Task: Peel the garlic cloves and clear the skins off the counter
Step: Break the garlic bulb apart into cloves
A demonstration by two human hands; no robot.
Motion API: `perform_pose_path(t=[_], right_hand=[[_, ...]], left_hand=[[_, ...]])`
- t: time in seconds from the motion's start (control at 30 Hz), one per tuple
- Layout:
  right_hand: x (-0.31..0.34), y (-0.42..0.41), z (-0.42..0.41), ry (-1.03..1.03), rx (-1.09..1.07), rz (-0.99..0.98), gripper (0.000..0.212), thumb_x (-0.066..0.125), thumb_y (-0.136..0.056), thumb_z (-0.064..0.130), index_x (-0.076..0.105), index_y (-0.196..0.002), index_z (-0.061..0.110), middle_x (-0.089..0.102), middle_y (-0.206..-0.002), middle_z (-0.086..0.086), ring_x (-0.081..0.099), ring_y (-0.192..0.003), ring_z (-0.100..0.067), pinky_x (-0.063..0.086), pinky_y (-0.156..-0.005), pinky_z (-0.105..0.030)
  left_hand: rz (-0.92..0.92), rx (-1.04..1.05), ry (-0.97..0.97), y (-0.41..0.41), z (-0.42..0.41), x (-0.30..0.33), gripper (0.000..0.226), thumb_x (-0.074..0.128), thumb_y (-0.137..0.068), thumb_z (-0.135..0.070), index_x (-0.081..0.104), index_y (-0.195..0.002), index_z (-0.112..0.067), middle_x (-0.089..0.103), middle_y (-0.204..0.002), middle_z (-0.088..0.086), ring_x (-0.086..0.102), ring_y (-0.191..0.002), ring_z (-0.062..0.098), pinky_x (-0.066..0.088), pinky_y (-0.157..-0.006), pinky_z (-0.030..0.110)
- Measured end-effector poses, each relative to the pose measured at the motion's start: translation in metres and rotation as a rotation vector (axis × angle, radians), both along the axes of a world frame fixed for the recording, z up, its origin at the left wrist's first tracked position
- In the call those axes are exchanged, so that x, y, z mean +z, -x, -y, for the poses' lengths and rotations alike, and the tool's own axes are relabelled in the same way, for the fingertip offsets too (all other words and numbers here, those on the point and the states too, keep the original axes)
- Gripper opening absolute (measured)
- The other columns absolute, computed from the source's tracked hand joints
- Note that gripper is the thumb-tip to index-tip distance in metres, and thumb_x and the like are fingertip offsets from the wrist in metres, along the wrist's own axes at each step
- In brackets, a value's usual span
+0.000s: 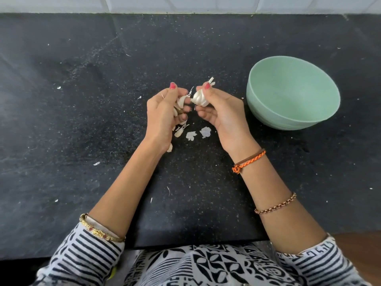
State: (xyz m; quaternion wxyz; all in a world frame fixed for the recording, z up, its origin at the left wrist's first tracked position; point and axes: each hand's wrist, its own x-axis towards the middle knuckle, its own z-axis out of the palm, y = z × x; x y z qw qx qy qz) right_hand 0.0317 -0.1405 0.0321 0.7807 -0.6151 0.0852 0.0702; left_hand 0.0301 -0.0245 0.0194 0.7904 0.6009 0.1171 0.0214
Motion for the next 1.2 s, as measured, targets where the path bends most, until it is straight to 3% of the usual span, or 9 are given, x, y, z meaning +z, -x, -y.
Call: perform_pose_path(t=[0.1,0.33,0.47,0.63,0.77,0.83,0.9,1.1,1.2], right_hand=[[-0.001,0.000,0.001,-0.003,0.002,0.010,0.013,0.059,-0.091,0.021,0.068,-0.083,0.017,0.068,-0.076,0.000,0.061,-0.065,-0.006,0.050,-0.060,-0.016],[-0.004,-0.001,0.002,0.038,-0.024,0.059,0.010,0.062,-0.088,0.018,0.070,-0.085,0.012,0.068,-0.075,-0.003,0.062,-0.065,-0.007,0.050,-0.060,-0.016],[-0.005,-0.001,0.002,0.041,-0.078,0.070,0.012,0.066,-0.084,0.015,0.070,-0.085,0.003,0.069,-0.074,-0.007,0.065,-0.064,-0.011,0.050,-0.057,-0.017],[-0.007,-0.001,0.000,0.008,-0.094,0.092,0.012,0.067,-0.083,0.008,0.070,-0.090,-0.001,0.068,-0.074,-0.007,0.065,-0.065,-0.009,0.053,-0.059,-0.019],[-0.010,-0.001,-0.002,0.009,-0.129,0.097,0.013,0.067,-0.082,0.004,0.069,-0.092,-0.003,0.069,-0.078,-0.007,0.067,-0.071,-0.013,0.055,-0.063,-0.022],[-0.012,0.000,-0.004,0.013,-0.123,0.114,0.015,0.067,-0.082,0.002,0.069,-0.095,-0.004,0.069,-0.079,-0.007,0.067,-0.073,-0.014,0.056,-0.064,-0.022],[-0.012,0.002,-0.006,0.021,-0.108,0.121,0.015,0.066,-0.083,0.002,0.069,-0.096,-0.004,0.070,-0.081,-0.008,0.067,-0.075,-0.014,0.056,-0.064,-0.022],[-0.001,-0.001,-0.001,-0.115,-0.076,-0.009,0.011,0.062,-0.087,0.011,0.068,-0.078,0.010,0.069,-0.071,-0.003,0.064,-0.059,-0.009,0.050,-0.055,-0.015],[0.000,-0.001,0.001,-0.104,-0.052,0.005,0.011,0.059,-0.090,0.014,0.067,-0.082,0.011,0.067,-0.076,-0.006,0.062,-0.057,-0.008,0.049,-0.054,-0.015]], left_hand=[[0.004,-0.004,-0.015,0.000,0.001,0.001,0.029,0.045,-0.098,-0.026,0.059,-0.077,-0.011,0.060,-0.066,-0.002,0.052,-0.053,0.006,0.041,-0.048,0.017],[0.187,-0.093,-0.283,0.002,-0.001,-0.006,0.009,0.061,-0.088,-0.018,0.066,-0.081,-0.019,0.061,-0.074,-0.001,0.048,-0.058,0.004,0.043,-0.052,0.016],[0.246,-0.128,-0.318,0.002,-0.001,-0.006,0.011,0.063,-0.084,-0.029,0.069,-0.082,-0.020,0.067,-0.068,-0.008,0.047,-0.053,0.003,0.040,-0.049,0.018],[0.239,-0.065,-0.409,-0.001,0.003,-0.011,0.013,0.059,-0.090,-0.024,0.068,-0.084,-0.016,0.065,-0.069,0.009,0.046,-0.052,0.008,0.040,-0.049,0.023],[0.239,-0.011,-0.379,-0.002,0.009,-0.015,0.029,0.054,-0.091,-0.024,0.070,-0.080,-0.003,0.060,-0.073,0.031,0.042,-0.058,0.023,0.038,-0.055,0.027],[0.210,0.043,-0.293,-0.003,0.012,-0.016,0.042,0.051,-0.095,-0.021,0.062,-0.075,0.015,0.054,-0.065,0.029,0.038,-0.059,0.025,0.034,-0.053,0.028],[0.204,0.085,-0.248,-0.003,0.012,-0.016,0.046,0.049,-0.097,-0.018,0.056,-0.073,0.021,0.050,-0.064,0.024,0.036,-0.058,0.024,0.030,-0.049,0.028],[0.112,0.098,-0.055,0.000,0.007,-0.002,0.022,0.052,-0.094,-0.012,0.063,-0.077,-0.007,0.059,-0.061,-0.005,0.048,-0.054,0.004,0.042,-0.052,0.017],[0.018,0.072,0.110,-0.002,0.003,0.002,0.018,0.047,-0.094,-0.011,0.057,-0.079,-0.010,0.062,-0.072,0.000,0.054,-0.058,0.008,0.046,-0.056,0.018]])
